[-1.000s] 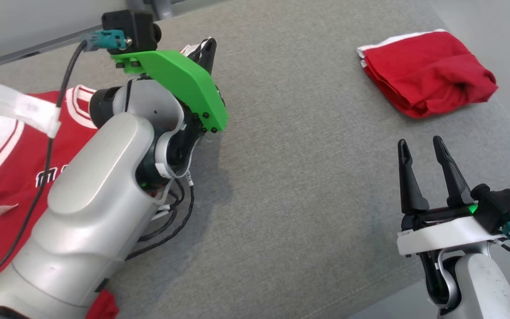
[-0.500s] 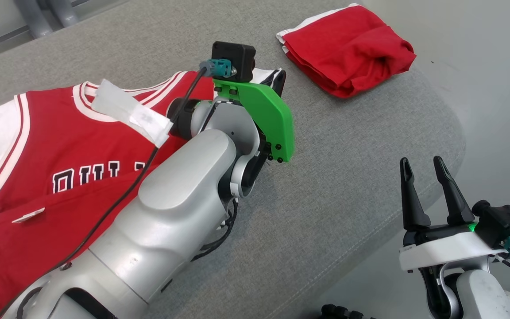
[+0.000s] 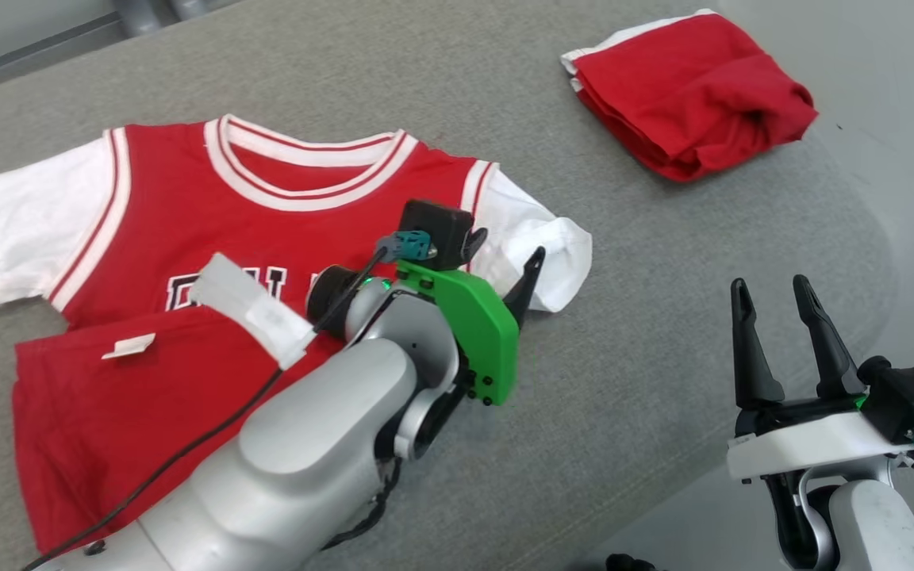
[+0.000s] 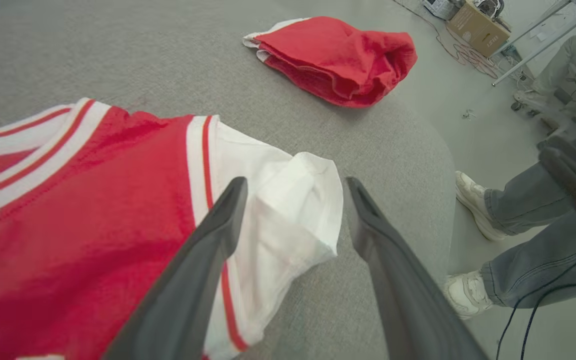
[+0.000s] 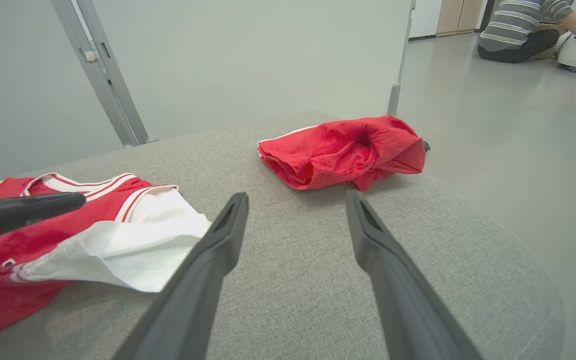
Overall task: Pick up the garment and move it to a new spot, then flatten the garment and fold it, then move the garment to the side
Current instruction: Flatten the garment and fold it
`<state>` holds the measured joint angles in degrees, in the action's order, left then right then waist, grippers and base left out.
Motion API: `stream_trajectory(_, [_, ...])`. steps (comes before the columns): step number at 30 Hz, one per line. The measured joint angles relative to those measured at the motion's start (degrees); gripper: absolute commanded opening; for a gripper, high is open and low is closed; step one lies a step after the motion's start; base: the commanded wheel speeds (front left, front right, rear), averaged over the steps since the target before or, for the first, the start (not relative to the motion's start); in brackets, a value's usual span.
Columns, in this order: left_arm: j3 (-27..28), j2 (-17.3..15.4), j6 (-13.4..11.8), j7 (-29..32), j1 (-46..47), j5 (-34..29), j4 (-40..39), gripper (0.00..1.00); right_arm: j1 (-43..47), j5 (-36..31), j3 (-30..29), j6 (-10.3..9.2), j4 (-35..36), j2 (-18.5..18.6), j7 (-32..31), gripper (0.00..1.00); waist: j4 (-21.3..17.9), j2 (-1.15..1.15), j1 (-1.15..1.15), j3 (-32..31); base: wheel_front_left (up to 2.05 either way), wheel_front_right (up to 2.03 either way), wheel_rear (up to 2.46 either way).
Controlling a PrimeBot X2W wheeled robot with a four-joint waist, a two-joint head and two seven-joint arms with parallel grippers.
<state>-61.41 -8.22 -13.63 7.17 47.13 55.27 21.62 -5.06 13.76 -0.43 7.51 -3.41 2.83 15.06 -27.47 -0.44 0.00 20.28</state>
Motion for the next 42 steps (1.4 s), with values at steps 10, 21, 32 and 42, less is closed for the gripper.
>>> stream_trajectory(10, [4.59, -13.14, -7.38, -3.56, -4.83, -1.82, -11.54, 1.0, -0.06, -3.7, -1.42, 0.0, 0.57, -0.02, 0.0, 1.0, 9.66, 0.0, 0.0, -2.14, 0.0, 0.0, 0.0])
stream_trajectory(21, [8.22, -26.4, -10.34, -0.09, -11.12, 1.82, -11.82, 1.0, 0.16, -4.97, -1.53, 0.0, 0.56, -0.02, 0.0, 1.0, 16.43, 0.0, 0.0, -4.66, 0.0, 0.0, 0.0])
stream_trajectory(32, [10.42, -27.08, -6.27, 4.64, -10.82, 7.73, -10.83, 1.0, 0.31, -5.24, -0.65, 0.0, 0.43, -0.01, 0.0, 1.0, 16.25, 0.0, 0.0, -4.81, 0.0, 0.0, 0.0])
stream_trajectory(42, [11.12, -25.69, -5.06, 3.58, -9.55, 8.32, -5.43, 1.0, 0.33, -4.78, -0.58, 0.0, 0.33, -0.01, 0.0, 1.0, 14.4, 0.0, 0.0, -4.42, 0.0, 0.0, 0.0])
